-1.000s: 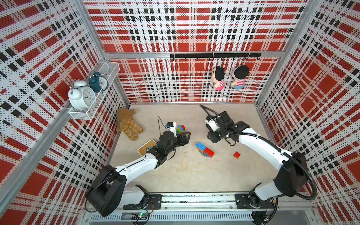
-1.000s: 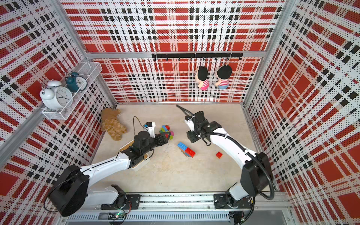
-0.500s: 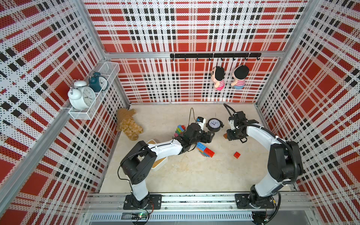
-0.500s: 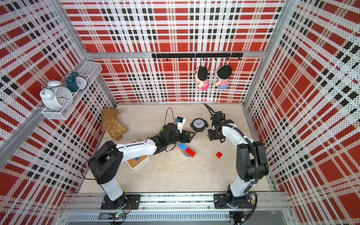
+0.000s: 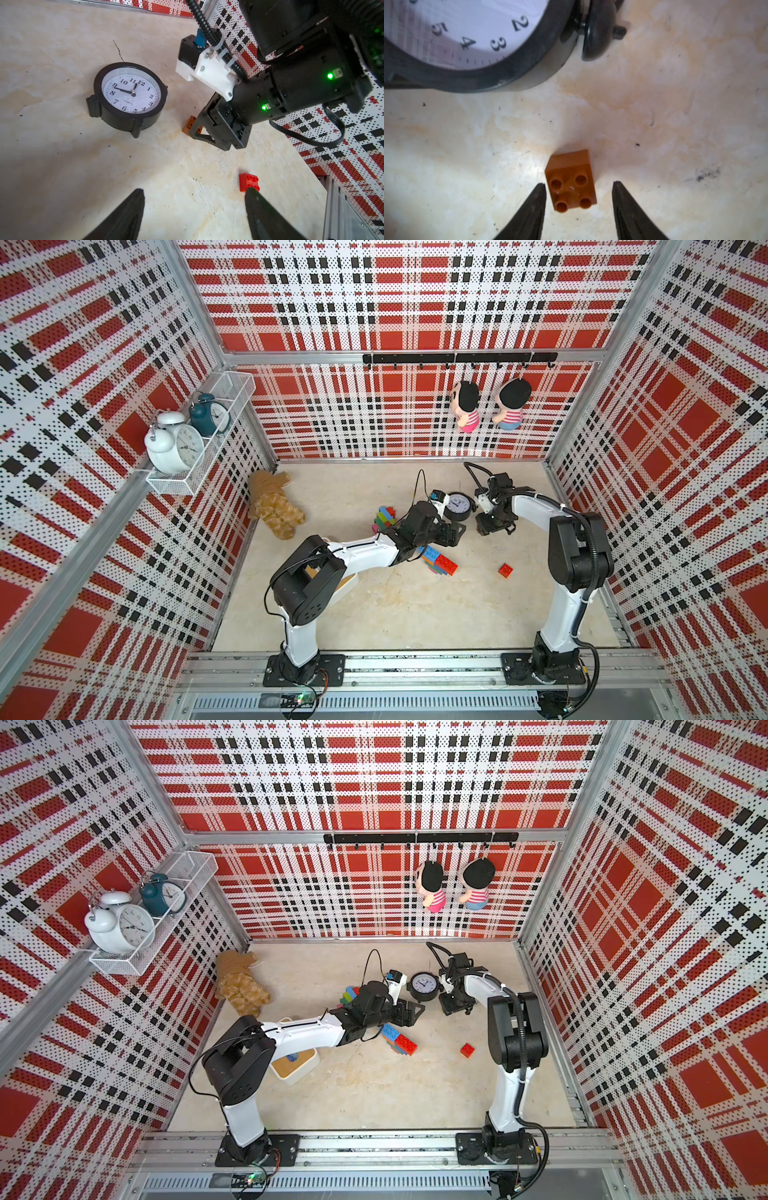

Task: Assemble a heart with building blocks
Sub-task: Pick up the building block from the center of the board.

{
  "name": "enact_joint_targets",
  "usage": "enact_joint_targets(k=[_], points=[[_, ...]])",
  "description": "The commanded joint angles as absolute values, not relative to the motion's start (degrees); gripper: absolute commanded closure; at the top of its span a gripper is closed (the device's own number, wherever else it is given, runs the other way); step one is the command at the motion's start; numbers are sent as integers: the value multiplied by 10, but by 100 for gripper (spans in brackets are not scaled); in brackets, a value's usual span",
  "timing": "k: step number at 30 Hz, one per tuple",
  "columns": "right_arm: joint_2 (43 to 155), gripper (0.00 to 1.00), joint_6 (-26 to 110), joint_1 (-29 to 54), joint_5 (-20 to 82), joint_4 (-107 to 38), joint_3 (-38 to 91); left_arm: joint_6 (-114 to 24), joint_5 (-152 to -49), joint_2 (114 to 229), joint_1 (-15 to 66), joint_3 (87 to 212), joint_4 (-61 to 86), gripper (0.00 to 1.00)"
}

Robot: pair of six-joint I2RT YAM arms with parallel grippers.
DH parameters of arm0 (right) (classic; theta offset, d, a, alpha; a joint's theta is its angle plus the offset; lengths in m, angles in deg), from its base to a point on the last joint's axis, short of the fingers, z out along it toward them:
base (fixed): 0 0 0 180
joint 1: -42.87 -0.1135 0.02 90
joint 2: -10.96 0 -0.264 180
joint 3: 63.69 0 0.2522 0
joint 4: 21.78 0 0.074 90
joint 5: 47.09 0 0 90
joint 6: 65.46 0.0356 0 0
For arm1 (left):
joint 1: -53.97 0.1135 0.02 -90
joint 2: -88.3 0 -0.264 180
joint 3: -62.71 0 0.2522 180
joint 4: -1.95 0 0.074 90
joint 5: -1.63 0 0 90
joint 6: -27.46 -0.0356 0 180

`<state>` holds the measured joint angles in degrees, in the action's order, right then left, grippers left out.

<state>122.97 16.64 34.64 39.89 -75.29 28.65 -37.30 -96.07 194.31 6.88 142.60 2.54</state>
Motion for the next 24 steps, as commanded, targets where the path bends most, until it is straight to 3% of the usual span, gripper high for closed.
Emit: enact_joint_targets(k=[1,20,24], points=[[1246,48,142,351,376,-754,307,-380,-957,1943,67,1440,31,21],[1260,67,143,354,364,-763,319,-379,-938,1932,68,1428,32,23],[1224,75,168,351,365,-744,294,-366,-923,1891,77,1386,22,22]])
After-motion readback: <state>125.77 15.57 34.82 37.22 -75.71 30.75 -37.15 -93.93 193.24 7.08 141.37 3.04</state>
